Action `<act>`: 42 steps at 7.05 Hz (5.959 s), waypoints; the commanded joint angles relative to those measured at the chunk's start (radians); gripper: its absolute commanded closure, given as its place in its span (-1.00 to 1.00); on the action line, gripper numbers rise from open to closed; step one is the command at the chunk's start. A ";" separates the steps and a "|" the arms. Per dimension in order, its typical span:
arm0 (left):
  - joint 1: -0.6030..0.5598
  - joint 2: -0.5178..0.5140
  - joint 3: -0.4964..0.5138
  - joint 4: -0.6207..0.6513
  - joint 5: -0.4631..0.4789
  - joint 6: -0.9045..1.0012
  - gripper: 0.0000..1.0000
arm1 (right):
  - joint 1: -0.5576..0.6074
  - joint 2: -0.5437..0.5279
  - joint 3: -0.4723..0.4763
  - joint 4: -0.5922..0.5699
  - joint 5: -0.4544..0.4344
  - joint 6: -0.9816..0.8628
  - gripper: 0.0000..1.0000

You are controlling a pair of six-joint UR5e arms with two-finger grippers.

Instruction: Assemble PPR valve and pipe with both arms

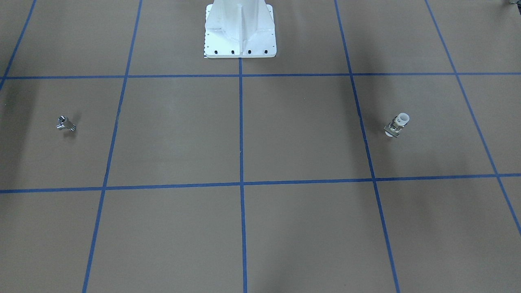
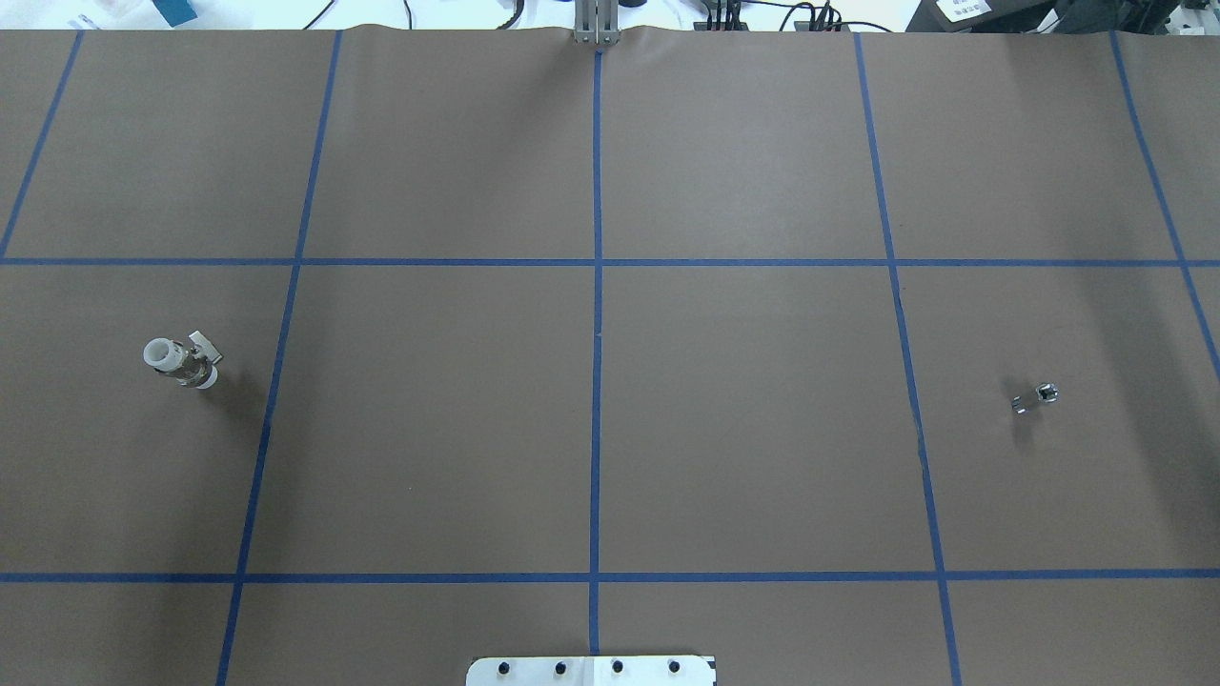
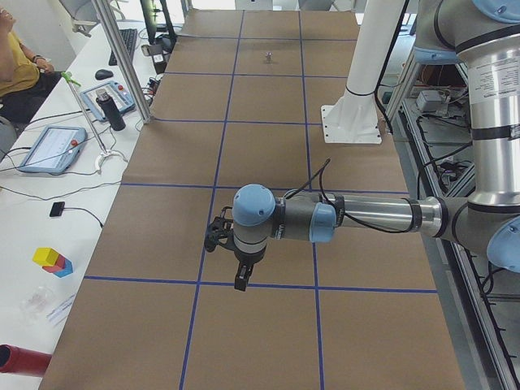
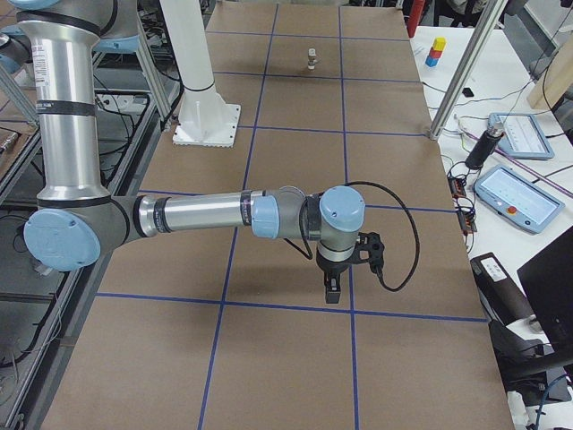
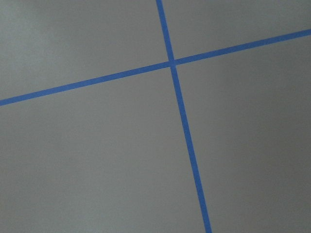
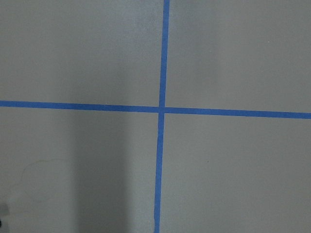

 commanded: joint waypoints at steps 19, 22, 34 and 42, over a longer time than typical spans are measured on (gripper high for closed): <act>0.770 -0.136 0.026 -0.582 0.322 -0.894 -1.00 | -0.003 -0.042 0.012 0.003 -0.005 -0.006 -1.00; 0.771 -0.148 0.042 -0.583 0.327 -0.897 -0.61 | -0.003 -0.042 0.012 0.003 -0.005 -0.006 -1.00; 1.032 -0.833 -0.005 0.153 0.487 -1.481 1.00 | -0.003 -0.043 0.026 0.003 -0.003 -0.003 -1.00; 1.096 -1.141 0.445 0.023 0.578 -1.560 0.33 | -0.008 -0.043 0.026 0.003 -0.003 -0.003 -1.00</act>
